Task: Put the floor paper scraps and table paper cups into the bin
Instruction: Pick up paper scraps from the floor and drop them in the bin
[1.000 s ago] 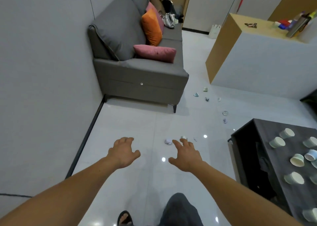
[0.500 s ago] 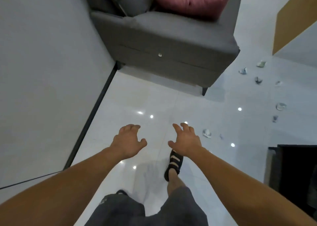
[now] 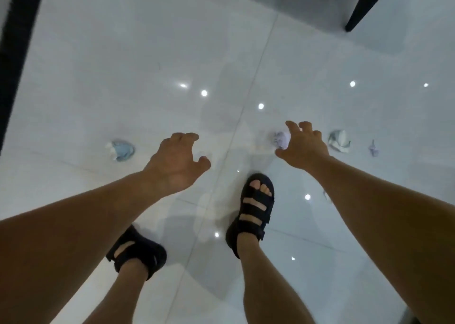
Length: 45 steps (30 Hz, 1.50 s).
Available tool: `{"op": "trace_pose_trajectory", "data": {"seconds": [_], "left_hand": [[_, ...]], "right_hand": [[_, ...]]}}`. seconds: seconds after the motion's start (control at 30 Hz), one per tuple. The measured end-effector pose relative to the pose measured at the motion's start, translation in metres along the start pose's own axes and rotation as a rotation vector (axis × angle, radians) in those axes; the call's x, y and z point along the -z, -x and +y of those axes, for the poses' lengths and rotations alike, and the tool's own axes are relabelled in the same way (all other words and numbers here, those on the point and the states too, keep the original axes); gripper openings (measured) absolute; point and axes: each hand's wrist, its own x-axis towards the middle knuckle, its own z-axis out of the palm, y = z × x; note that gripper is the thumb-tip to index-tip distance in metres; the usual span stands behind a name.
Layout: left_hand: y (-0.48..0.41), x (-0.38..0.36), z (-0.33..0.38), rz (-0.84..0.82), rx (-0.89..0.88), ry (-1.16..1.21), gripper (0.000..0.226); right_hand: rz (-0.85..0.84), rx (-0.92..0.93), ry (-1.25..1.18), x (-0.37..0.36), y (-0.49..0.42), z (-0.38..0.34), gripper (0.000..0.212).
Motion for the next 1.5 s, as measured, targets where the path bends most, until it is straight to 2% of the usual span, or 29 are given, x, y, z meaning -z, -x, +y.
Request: {"op": "trace_pose_trajectory", "data": {"seconds": [0.1, 0.23, 0.33, 0.43, 0.5, 0.63, 0.73, 0.77, 0.9, 0.97, 1.03, 1.07, 1.17, 1.27, 1.37, 1.5], "left_hand": [[-0.037, -0.059, -0.036, -0.028, 0.007, 0.021, 0.064], [-0.072, -0.110, -0.051, -0.019, 0.018, 0.041, 0.062], [-0.086, -0.124, -0.049, -0.032, 0.005, 0.099, 0.059], [-0.087, -0.120, -0.045, -0.078, 0.027, 0.200, 0.058], [-0.082, -0.111, -0.044, -0.119, 0.078, 0.319, 0.058], [-0.063, -0.073, -0.040, -0.231, 0.137, 0.704, 0.055], [-0.050, -0.038, -0.051, -0.245, 0.071, 0.835, 0.015], [-0.047, -0.029, -0.060, -0.237, 0.079, 0.899, 0.012], [-0.036, -0.010, -0.115, -0.162, 0.210, 1.020, 0.046], [-0.034, -0.009, -0.146, -0.097, 0.298, 1.070, 0.041], [-0.029, -0.013, -0.185, -0.009, 0.307, 0.869, 0.021], [-0.025, -0.016, -0.205, 0.034, 0.284, 0.770, 0.018], [-0.011, -0.027, -0.261, 0.110, 0.327, 0.740, 0.030], [0.001, -0.038, -0.305, 0.145, 0.421, 0.708, 0.055], [0.012, -0.053, -0.341, 0.181, 0.414, 0.691, 0.057], [0.025, -0.064, -0.368, 0.195, 0.402, 0.697, 0.063]], "right_hand": [[0.010, -0.039, 0.009, -0.055, -0.051, 0.016, 0.081], [0.076, -0.055, 0.027, -0.109, -0.088, 0.025, 0.062], [0.175, -0.053, 0.013, -0.125, -0.097, 0.027, 0.052], [0.182, 0.012, -0.063, -0.129, -0.086, 0.013, 0.051], [0.183, 0.121, -0.213, -0.125, -0.067, -0.015, 0.054], [0.130, 0.561, -0.506, -0.109, -0.007, -0.098, 0.068], [0.104, 0.704, -0.622, -0.102, 0.026, -0.147, 0.082], [0.095, 0.707, -0.655, -0.100, 0.031, -0.160, 0.084], [0.053, 0.804, -0.685, -0.104, 0.044, -0.208, 0.081], [0.016, 0.892, -0.628, -0.116, 0.044, -0.231, 0.081], [-0.071, 0.901, -0.458, -0.130, 0.034, -0.255, 0.084], [-0.092, 0.883, -0.324, -0.138, 0.025, -0.268, 0.087], [-0.019, 0.765, 0.032, -0.163, 0.000, -0.314, 0.091], [0.030, 0.737, 0.177, -0.192, -0.015, -0.366, 0.089], [0.058, 0.730, 0.353, -0.225, -0.021, -0.396, 0.074], [0.024, 0.693, 0.459, -0.249, -0.012, -0.384, 0.052]]}}
